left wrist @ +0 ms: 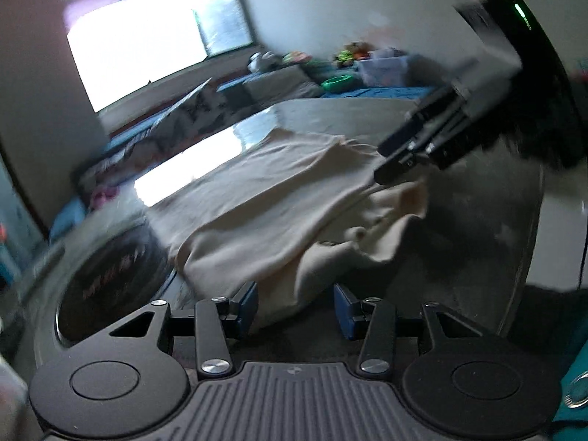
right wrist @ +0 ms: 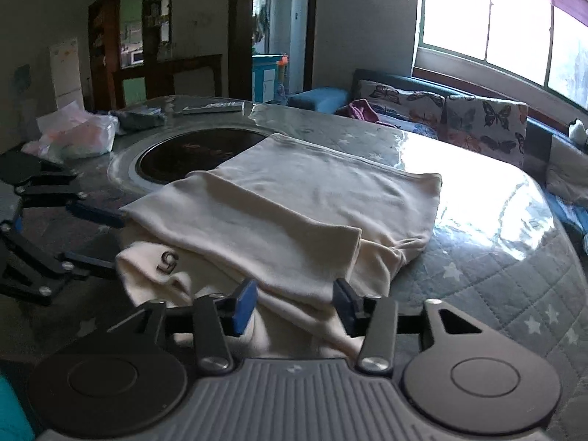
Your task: Fold clothes
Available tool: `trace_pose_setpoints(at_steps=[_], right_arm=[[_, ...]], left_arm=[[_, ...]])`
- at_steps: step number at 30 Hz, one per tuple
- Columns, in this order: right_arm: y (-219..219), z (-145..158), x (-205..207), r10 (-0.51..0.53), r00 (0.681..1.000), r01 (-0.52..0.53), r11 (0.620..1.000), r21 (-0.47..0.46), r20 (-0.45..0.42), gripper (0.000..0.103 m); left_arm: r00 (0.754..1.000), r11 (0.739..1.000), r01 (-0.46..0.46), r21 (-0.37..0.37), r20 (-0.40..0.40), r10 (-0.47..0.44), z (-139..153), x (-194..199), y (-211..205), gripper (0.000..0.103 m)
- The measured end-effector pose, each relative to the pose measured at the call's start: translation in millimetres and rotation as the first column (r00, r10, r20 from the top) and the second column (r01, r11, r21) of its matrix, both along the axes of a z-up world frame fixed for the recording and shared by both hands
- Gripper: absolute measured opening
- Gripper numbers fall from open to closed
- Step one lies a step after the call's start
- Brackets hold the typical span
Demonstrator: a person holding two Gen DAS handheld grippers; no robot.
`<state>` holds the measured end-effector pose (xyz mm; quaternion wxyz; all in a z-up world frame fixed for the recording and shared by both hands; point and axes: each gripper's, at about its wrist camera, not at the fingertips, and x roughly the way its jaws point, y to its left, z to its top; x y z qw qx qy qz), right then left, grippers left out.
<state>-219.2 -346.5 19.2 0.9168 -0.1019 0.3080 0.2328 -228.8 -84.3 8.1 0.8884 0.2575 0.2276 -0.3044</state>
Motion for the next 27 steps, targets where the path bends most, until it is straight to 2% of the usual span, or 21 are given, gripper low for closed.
trace_pose_setpoints(at_steps=[2, 5, 9, 13, 17, 19, 22, 25, 27], right_arm=[[-3, 3, -7, 0.016, 1.0, -0.016, 1.0, -0.023, 0.004, 0.053], [-6, 6, -19, 0.042, 0.999, -0.041, 0.997, -0.064, 0.009, 0.06], [-8, 5, -35, 0.089, 0.996, -0.086, 0.989, -0.12, 0.024, 0.072], [-1, 0, -47, 0.156, 0.986, -0.143, 0.973, -0.183, 0.056, 0.076], [12, -10, -42, 0.185, 0.977, -0.161, 0.964, -0.21, 0.102, 0.076], [18, -13, -35, 0.184, 0.977, -0.158, 0.966, -0.204, 0.112, 0.071], [23, -15, -22, 0.172, 0.979, -0.152, 0.974, -0.169, 0.108, 0.054], [24, -11, -10, 0.147, 0.986, -0.138, 0.984, -0.111, 0.076, 0.025], [21, -8, -1, 0.126, 0.991, -0.124, 0.991, -0.055, 0.045, 0.022]], left_arm=[[0.999, 1.0, 0.029, 0.01, 0.018, -0.029, -4, 0, -6, 0.043], [0.999, 0.999, 0.043, 0.003, 0.033, -0.043, -6, 4, -11, 0.029], [0.999, 0.997, 0.031, -0.07, 0.02, -0.03, 2, 11, -6, 0.013], [0.999, 0.987, -0.011, -0.16, -0.034, 0.006, 13, 23, 4, 0.01], [0.995, 0.97, -0.058, -0.234, -0.09, 0.038, 22, 42, 9, 0.01], [0.994, 0.966, -0.068, -0.249, -0.099, 0.045, 25, 48, 10, 0.01], [0.993, 0.964, -0.077, -0.255, -0.109, 0.05, 27, 54, 9, 0.01], [0.995, 0.971, -0.063, -0.232, -0.089, 0.043, 24, 48, 10, 0.015], [0.997, 0.975, -0.052, -0.215, -0.071, 0.038, 22, 42, 11, 0.019]])
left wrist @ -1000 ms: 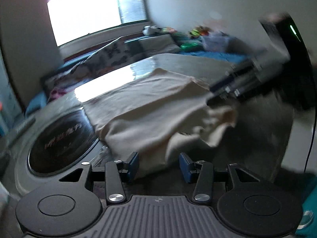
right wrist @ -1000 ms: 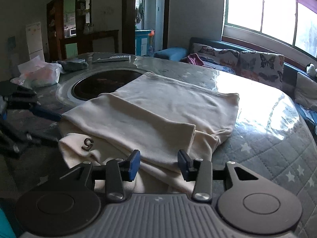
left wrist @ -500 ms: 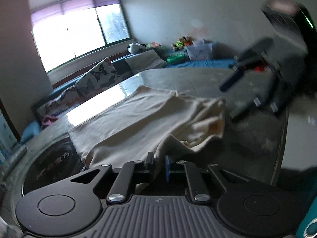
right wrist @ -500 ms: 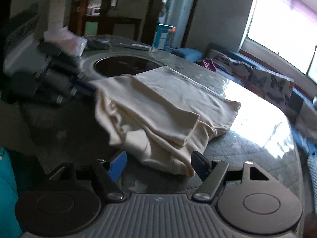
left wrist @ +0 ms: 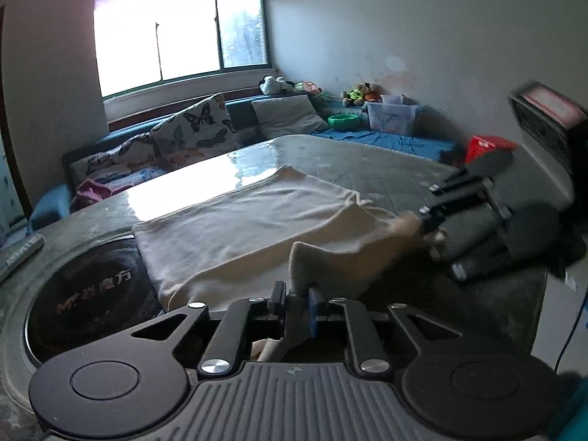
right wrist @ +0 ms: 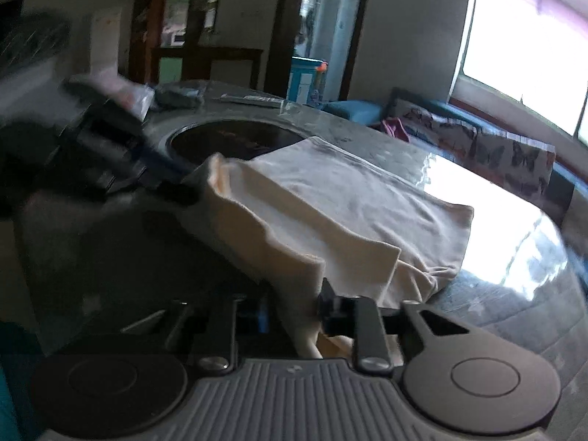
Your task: Fold clothes
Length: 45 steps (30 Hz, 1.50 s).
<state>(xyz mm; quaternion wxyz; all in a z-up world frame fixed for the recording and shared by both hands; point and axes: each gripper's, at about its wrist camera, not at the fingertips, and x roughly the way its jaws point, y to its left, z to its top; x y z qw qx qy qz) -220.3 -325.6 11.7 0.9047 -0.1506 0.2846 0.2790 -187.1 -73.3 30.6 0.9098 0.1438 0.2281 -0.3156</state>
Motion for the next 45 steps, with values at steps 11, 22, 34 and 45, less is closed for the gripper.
trace_pose_setpoints(at_steps=[11, 22, 34, 45], right_arm=[[-11, 14, 18, -0.062, 0.994, 0.074, 0.987, 0.144, -0.087, 0.012], [-6, 27, -5, -0.039, 0.999, 0.043, 0.989, 0.143, -0.027, 0.01], [-17, 89, -80, 0.062, 0.997, -0.056, 0.988, 0.141, -0.037, 0.01], [-22, 106, 4, 0.012, 0.999, -0.008, 0.993, 0.119, -0.038, 0.01]], left_arm=[[0.994, 0.98, 0.022, 0.2, 0.101, -0.043, -28, -18, -3, 0.045], [0.993, 0.986, 0.039, 0.164, 0.1, -0.056, -18, -23, 12, 0.005], [0.993, 0.992, 0.118, -0.046, 0.017, -0.118, 42, -86, 40, 0.005], [0.997, 0.998, 0.045, -0.043, 0.06, -0.043, 59, 3, 26, 0.005]])
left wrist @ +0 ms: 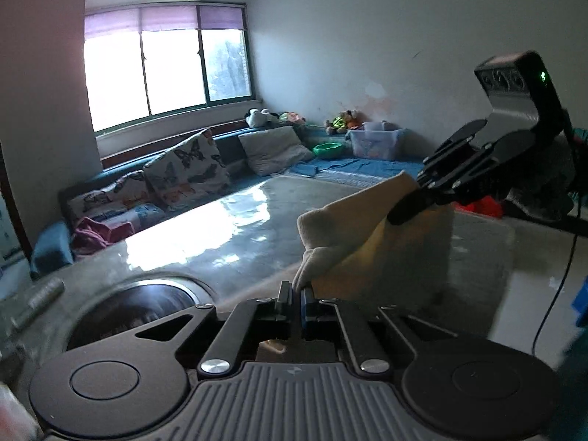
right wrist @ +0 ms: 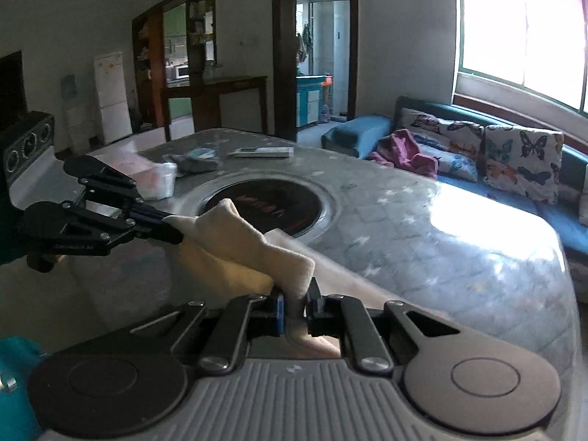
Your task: Fold clothes
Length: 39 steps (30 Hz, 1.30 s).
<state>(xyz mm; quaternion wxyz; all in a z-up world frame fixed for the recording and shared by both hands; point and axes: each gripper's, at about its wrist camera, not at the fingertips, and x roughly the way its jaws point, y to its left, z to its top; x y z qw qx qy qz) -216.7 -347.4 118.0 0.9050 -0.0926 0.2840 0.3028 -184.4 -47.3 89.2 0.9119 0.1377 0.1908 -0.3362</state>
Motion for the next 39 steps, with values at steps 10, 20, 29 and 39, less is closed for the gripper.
trace_pose_setpoints(at_steps=[10, 20, 29, 39], right_arm=[[16, -38, 110, -0.081, 0.994, 0.074, 0.993, -0.089, -0.071, 0.01], [-6, -85, 119, -0.236, 0.961, 0.243, 0.97, 0.029, -0.143, 0.024], [-52, -89, 72, -0.327, 0.928, 0.339, 0.94, 0.045, -0.179, 0.024], [-50, -109, 83, -0.355, 0.91, 0.382, 0.919, 0.097, -0.217, 0.013]], left_arm=[[0.983, 0.989, -0.136, 0.052, -0.119, 0.141, -37, 115, -26, 0.005], [0.956, 0.967, -0.227, 0.117, -0.163, 0.244, -68, 137, -30, 0.012], [0.951, 0.96, -0.247, 0.132, -0.16, 0.266, -76, 139, -34, 0.015], [0.942, 0.949, -0.277, 0.148, -0.152, 0.298, -75, 138, -36, 0.022]])
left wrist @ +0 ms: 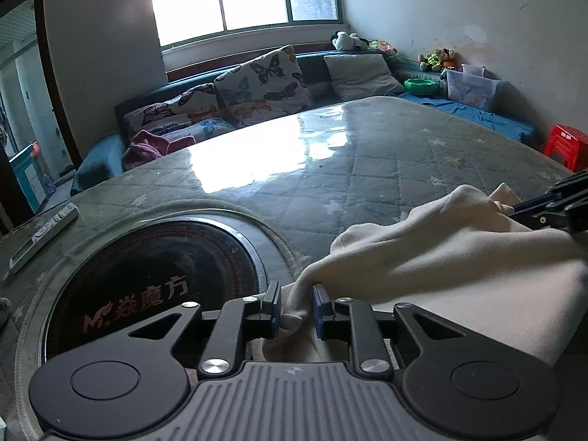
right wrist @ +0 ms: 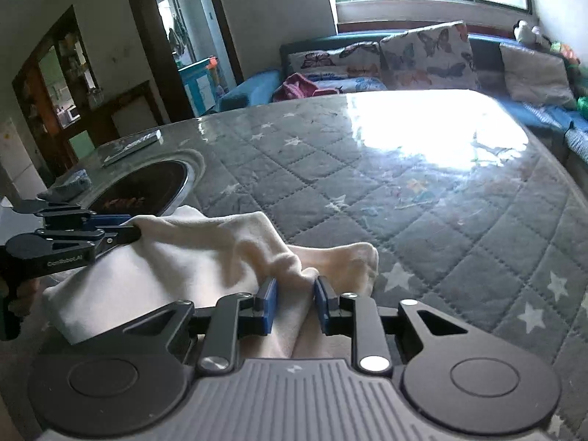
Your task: Fold clothes
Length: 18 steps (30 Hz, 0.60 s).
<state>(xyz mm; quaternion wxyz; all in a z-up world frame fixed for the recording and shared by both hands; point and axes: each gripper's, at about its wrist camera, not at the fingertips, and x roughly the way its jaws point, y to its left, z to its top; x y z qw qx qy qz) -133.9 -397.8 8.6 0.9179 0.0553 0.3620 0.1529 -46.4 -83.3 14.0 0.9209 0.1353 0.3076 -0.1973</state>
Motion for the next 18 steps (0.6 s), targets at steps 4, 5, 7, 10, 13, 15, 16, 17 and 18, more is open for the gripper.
trace_pose_setpoints(at_steps=[4, 5, 7, 10, 13, 15, 16, 17, 18], right_arm=[[10, 12, -10, -0.019, 0.997, 0.027, 0.995, -0.1, 0.075, 0.004], [11, 14, -12, -0.026, 0.995, 0.037, 0.991, -0.125, 0.093, 0.004], [14, 14, -12, -0.04, 0.994, 0.058, 0.983, -0.173, 0.104, 0.004], [15, -2, -5, -0.04, 0.997, 0.052, 0.982, -0.181, 0.067, 0.006], [12, 4, -4, -0.067, 0.994, 0.079, 0.985, -0.155, 0.086, 0.01], [11, 14, -5, -0.073, 0.992, 0.087, 0.987, -0.138, 0.106, 0.011], [11, 21, -6, -0.069, 0.991, 0.084, 0.988, -0.128, 0.117, 0.011], [12, 26, -6, -0.049, 0.991, 0.063, 0.991, -0.118, 0.123, 0.011], [17, 29, -5, -0.022, 0.992, 0.036, 0.993, -0.11, 0.125, 0.011]], left_arm=[[1.0, 1.0, -0.006, 0.002, 0.004, 0.006, 1, -1, 1, 0.026], [1.0, 1.0, -0.012, 0.005, 0.004, 0.012, 0, 0, 1, 0.028], [1.0, 1.0, -0.023, 0.005, 0.005, 0.023, -1, 1, 3, 0.032], [0.999, 0.999, -0.035, -0.005, 0.001, 0.035, -1, 1, 4, 0.035], [0.999, 0.999, -0.044, -0.004, 0.005, 0.044, 2, -1, 6, 0.037], [0.999, 0.999, -0.047, -0.016, 0.022, 0.047, 9, -4, 9, 0.037], [0.998, 0.998, -0.051, -0.023, 0.031, 0.052, 13, -5, 9, 0.037], [0.997, 0.998, -0.058, -0.033, 0.04, 0.059, 16, -6, 11, 0.037], [0.997, 0.997, -0.062, -0.045, 0.047, 0.064, 20, -6, 11, 0.037]])
